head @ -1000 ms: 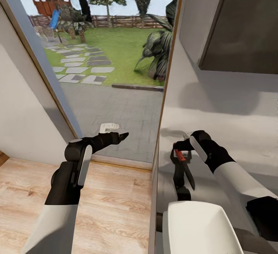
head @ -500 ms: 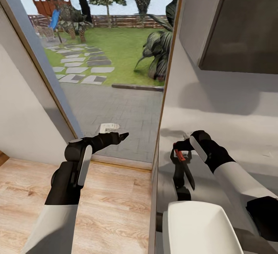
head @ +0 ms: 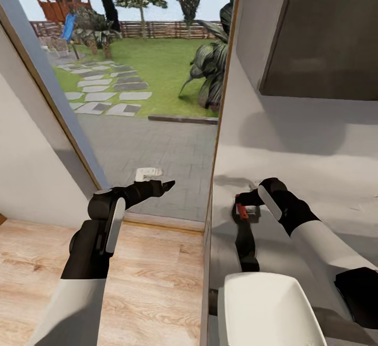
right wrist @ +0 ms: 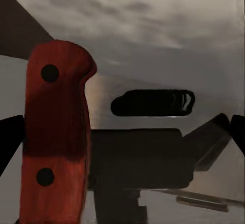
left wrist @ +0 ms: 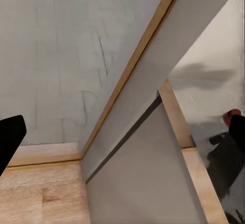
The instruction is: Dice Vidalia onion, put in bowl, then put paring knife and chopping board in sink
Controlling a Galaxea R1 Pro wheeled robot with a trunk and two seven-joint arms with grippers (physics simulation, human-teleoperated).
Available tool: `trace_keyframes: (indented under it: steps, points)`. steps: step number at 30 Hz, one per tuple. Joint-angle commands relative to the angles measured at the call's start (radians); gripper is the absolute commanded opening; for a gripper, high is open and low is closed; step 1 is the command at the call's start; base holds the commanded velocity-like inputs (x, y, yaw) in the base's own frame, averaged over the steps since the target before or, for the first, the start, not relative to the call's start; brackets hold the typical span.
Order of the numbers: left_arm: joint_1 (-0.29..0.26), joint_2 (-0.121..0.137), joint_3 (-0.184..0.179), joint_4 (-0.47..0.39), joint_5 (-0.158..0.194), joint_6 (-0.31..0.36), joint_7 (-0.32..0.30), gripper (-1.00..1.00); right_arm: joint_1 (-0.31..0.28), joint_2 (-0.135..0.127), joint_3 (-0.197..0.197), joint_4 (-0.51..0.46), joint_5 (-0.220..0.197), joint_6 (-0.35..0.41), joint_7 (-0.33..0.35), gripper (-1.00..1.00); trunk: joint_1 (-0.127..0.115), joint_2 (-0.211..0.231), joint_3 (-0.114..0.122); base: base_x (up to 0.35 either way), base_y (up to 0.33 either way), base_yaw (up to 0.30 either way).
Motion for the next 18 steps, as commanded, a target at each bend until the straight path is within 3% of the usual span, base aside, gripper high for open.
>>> trace_keyframes:
  steps: [1, 18]
  points:
    - [-0.001, 0.000, 0.001, -0.001, 0.002, 0.007, -0.001, 1.00, -0.001, -0.002, 0.007, 0.011, 0.018, 0.008, -0.010, 1.00, 0.001, -0.002, -0.001, 0.000, 0.000, -0.173]
    - [-0.001, 0.000, 0.001, -0.001, 0.002, 0.007, -0.001, 1.00, -0.001, -0.002, 0.008, 0.008, 0.018, 0.008, -0.010, 1.00, 0.001, -0.002, 0.012, 0.000, 0.000, -0.170]
